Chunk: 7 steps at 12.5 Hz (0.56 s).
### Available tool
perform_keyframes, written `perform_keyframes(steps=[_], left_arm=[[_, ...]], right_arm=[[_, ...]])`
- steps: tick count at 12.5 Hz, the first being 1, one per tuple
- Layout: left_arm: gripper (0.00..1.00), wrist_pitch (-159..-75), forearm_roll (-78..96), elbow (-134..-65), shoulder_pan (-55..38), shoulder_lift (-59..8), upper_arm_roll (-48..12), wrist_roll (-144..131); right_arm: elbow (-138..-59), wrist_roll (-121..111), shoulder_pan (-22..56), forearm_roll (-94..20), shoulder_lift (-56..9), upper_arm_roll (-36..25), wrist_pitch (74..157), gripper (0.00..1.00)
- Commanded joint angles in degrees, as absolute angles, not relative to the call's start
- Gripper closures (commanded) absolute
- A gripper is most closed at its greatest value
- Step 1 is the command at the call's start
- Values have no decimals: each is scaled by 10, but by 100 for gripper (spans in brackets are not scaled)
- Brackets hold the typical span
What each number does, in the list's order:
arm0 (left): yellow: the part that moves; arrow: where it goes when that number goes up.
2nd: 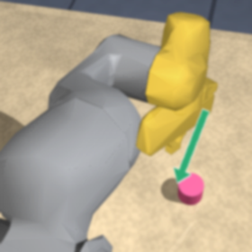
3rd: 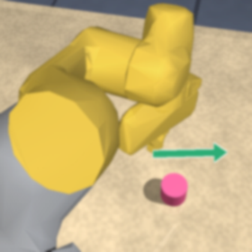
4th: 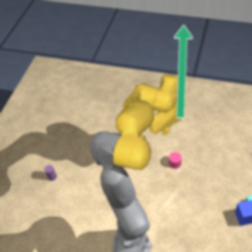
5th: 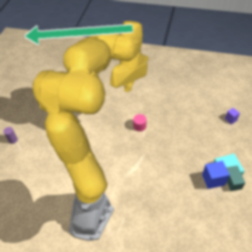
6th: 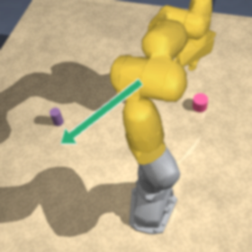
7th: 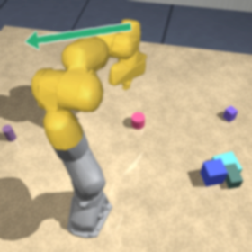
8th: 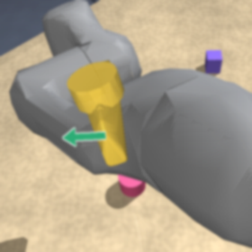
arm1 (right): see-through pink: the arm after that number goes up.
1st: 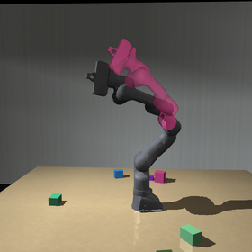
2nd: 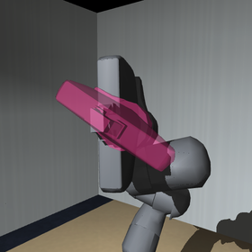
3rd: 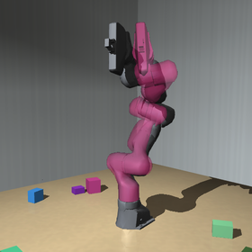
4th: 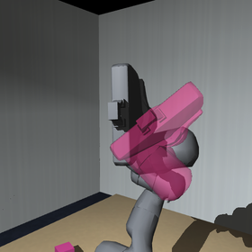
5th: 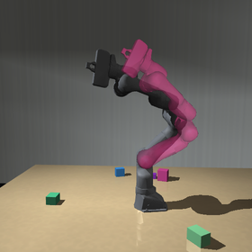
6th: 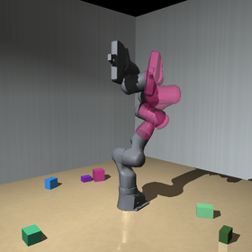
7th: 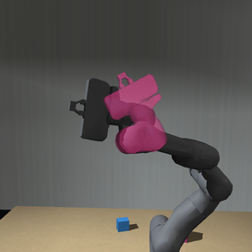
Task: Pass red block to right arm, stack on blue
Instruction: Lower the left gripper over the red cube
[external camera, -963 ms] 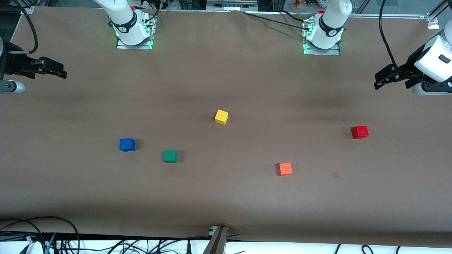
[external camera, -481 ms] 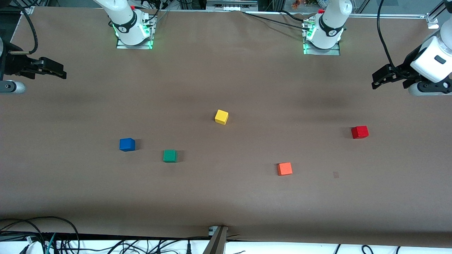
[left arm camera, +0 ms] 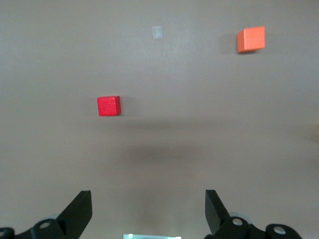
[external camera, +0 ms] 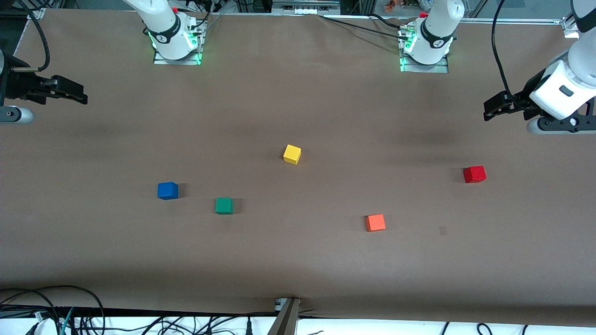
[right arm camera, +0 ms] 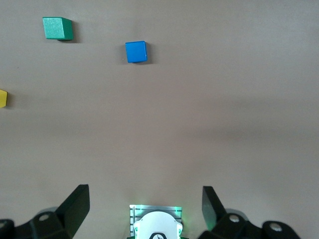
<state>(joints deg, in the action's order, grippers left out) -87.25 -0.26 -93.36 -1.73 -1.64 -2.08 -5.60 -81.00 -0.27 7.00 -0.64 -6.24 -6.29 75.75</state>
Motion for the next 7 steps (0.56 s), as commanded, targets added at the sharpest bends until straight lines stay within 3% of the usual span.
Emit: perform_keyframes(steps=[1,5,7], left_arm=[[0,-849,-1,-931,-11,-29,-12,-21],[0,-852,-1,-934,34,-94,-12,89],[0,-904,-3,-938,77,-140,-12,122]], right_arm=[[-800,-10,63,-2,-65,-61,754,0],[-800,-10,63,-2,-65,-61,753,0],[-800,-10,64,-3,-65,-61,754,0]])
